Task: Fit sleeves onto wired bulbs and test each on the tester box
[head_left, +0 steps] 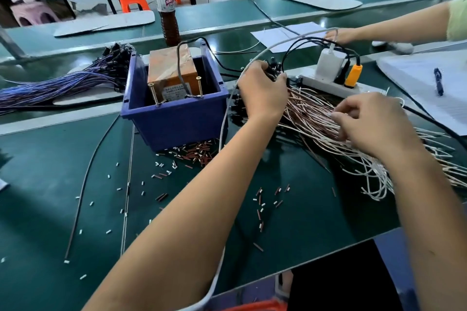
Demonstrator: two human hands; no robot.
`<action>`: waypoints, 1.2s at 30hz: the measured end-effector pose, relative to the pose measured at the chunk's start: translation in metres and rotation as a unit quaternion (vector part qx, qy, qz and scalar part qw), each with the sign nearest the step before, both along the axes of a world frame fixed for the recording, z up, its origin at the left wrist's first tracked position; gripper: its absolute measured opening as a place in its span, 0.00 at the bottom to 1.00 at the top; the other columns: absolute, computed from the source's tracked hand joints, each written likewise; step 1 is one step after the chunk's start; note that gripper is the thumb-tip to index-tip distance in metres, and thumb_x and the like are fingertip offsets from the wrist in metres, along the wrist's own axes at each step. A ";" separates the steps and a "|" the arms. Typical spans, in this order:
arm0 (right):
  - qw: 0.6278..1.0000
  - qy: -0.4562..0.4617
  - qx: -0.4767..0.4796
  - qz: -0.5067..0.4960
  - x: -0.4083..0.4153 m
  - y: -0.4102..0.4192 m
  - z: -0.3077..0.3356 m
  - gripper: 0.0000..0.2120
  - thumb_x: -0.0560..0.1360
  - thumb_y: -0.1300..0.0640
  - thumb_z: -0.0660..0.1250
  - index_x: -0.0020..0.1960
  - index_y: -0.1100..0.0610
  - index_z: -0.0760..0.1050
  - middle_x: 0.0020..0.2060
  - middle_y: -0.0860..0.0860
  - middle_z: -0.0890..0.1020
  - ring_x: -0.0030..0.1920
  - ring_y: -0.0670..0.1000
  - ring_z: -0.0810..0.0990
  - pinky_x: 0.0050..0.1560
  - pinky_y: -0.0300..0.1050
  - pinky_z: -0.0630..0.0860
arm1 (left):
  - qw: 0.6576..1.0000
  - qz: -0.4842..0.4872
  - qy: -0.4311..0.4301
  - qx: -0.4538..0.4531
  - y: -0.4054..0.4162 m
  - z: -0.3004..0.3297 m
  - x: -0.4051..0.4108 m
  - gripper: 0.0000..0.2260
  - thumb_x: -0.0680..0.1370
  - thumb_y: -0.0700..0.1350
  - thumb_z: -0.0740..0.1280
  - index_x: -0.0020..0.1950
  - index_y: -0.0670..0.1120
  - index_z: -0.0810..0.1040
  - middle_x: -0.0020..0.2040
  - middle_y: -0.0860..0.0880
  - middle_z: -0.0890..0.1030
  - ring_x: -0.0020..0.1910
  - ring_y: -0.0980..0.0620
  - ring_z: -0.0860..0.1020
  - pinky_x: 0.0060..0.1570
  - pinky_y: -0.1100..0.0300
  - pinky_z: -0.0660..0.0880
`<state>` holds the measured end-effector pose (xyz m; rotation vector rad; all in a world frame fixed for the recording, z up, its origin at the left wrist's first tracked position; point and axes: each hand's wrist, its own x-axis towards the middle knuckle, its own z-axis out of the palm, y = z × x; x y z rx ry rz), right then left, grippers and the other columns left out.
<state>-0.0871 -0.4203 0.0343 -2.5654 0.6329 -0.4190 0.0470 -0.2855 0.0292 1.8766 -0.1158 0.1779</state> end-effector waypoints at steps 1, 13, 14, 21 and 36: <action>1.000 -0.018 -0.011 -0.008 0.005 0.003 -0.003 0.06 0.79 0.50 0.72 0.46 0.50 0.84 0.36 0.51 0.86 0.39 0.55 0.85 0.49 0.52 0.82 | 0.999 0.006 -0.038 0.034 0.001 0.000 -0.002 0.17 0.77 0.43 0.77 0.64 0.42 0.79 0.54 0.47 0.82 0.54 0.51 0.79 0.58 0.61 0.75; 0.991 0.085 -0.097 0.047 0.050 0.033 -0.016 0.29 0.79 0.45 0.69 0.77 0.52 0.68 0.72 0.60 0.72 0.74 0.64 0.67 0.71 0.64 0.68 | 0.962 -0.109 -0.105 0.226 0.012 0.007 -0.040 0.12 0.74 0.34 0.65 0.56 0.39 0.81 0.70 0.35 0.69 0.61 0.37 0.77 0.63 0.52 0.73; 0.984 0.140 -0.094 0.058 0.056 0.037 -0.019 0.33 0.79 0.44 0.68 0.80 0.50 0.62 0.76 0.59 0.68 0.77 0.63 0.63 0.74 0.66 0.65 | 0.962 -0.123 -0.092 0.227 0.014 0.008 -0.041 0.12 0.75 0.35 0.65 0.56 0.38 0.82 0.68 0.35 0.72 0.63 0.37 0.76 0.64 0.51 0.73; 0.971 0.203 -0.126 0.019 0.077 0.059 -0.042 0.39 0.82 0.49 0.58 0.84 0.53 0.39 0.83 0.59 0.49 0.82 0.62 0.51 0.78 0.70 0.50 | 0.963 -0.147 -0.084 0.212 0.032 0.015 -0.043 0.11 0.80 0.41 0.64 0.52 0.40 0.86 0.56 0.41 0.84 0.65 0.43 0.77 0.62 0.55 0.73; 0.929 -0.352 0.000 -0.111 0.043 0.101 0.005 0.22 0.69 0.60 0.59 0.62 0.61 0.75 0.62 0.63 0.76 0.63 0.61 0.75 0.65 0.57 0.72 | 0.939 -0.336 0.057 0.049 0.139 0.043 -0.072 0.06 0.83 0.38 0.67 0.54 0.38 0.83 0.46 0.40 0.87 0.37 0.45 0.87 0.32 0.59 0.81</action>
